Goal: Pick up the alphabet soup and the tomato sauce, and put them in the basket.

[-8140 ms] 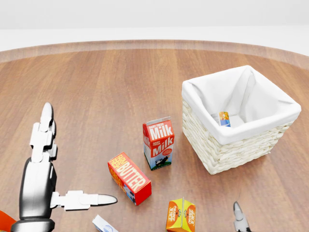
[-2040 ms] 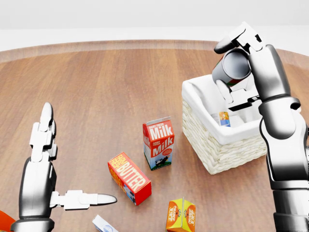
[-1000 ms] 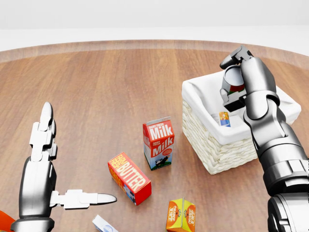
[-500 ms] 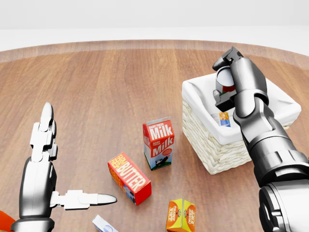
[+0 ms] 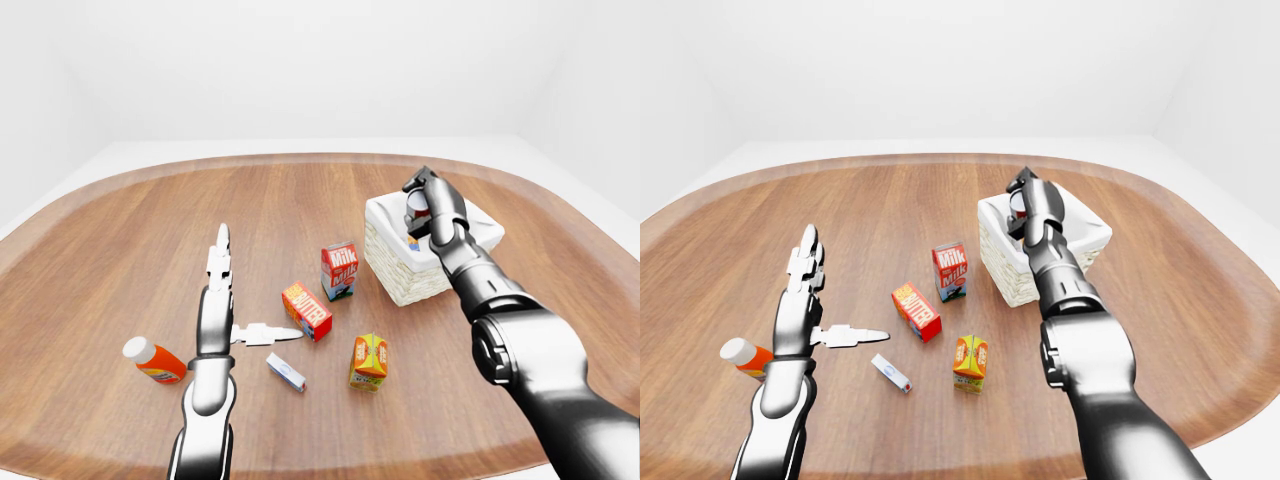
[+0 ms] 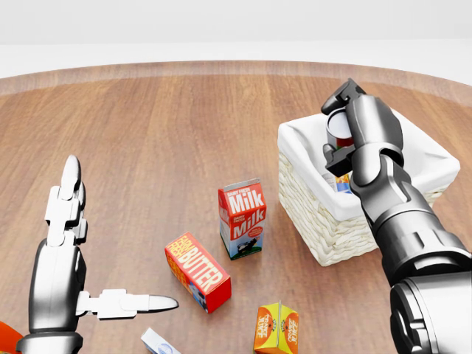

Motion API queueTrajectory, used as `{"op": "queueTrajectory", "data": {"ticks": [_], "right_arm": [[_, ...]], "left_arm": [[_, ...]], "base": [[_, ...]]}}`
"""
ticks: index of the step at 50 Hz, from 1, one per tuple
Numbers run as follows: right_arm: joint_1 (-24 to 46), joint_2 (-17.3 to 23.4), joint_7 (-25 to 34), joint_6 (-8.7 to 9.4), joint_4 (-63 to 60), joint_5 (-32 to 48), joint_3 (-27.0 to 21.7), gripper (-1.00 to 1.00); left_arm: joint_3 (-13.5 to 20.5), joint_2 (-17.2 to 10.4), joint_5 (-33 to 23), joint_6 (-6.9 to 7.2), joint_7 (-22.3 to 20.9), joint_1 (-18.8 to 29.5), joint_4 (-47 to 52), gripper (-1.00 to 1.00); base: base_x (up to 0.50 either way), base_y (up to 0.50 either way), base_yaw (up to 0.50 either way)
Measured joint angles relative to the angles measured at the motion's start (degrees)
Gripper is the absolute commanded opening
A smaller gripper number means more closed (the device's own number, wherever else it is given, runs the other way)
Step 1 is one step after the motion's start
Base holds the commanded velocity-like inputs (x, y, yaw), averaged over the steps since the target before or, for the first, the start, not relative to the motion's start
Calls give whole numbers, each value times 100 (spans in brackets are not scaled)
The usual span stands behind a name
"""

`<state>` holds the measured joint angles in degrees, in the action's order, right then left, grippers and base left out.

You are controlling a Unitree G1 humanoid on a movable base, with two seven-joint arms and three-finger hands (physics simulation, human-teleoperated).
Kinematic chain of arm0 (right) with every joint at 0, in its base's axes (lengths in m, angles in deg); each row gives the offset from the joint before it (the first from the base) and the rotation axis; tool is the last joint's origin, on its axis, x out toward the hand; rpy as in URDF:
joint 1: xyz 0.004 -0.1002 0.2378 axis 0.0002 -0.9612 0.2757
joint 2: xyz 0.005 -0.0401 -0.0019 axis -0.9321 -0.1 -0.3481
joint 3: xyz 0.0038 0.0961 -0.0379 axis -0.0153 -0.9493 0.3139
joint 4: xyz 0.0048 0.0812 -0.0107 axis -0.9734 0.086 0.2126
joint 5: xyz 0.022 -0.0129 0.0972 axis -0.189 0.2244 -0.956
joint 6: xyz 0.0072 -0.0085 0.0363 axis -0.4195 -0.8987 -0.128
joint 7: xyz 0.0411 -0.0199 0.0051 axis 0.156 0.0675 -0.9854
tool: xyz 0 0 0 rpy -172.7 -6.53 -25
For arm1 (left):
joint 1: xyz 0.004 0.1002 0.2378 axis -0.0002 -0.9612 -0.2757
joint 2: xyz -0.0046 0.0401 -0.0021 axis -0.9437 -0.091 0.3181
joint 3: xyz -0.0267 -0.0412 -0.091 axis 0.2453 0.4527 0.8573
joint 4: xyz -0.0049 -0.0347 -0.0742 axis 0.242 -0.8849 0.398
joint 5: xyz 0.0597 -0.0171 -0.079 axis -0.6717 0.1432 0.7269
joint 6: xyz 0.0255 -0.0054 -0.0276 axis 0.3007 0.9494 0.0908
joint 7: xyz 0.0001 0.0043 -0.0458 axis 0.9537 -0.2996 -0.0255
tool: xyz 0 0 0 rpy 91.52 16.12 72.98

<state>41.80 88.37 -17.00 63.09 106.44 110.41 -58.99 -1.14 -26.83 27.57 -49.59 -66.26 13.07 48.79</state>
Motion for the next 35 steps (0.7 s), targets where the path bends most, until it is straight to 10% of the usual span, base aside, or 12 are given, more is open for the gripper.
{"op": "queueTrajectory", "data": {"ticks": [35], "right_arm": [[-302, 157, -175, 0, 95, -17, -130, -100]], "left_arm": [[-2, 3, -8, 0, 0, 6, -2, 100]], "base": [[0, 0, 0]]}}
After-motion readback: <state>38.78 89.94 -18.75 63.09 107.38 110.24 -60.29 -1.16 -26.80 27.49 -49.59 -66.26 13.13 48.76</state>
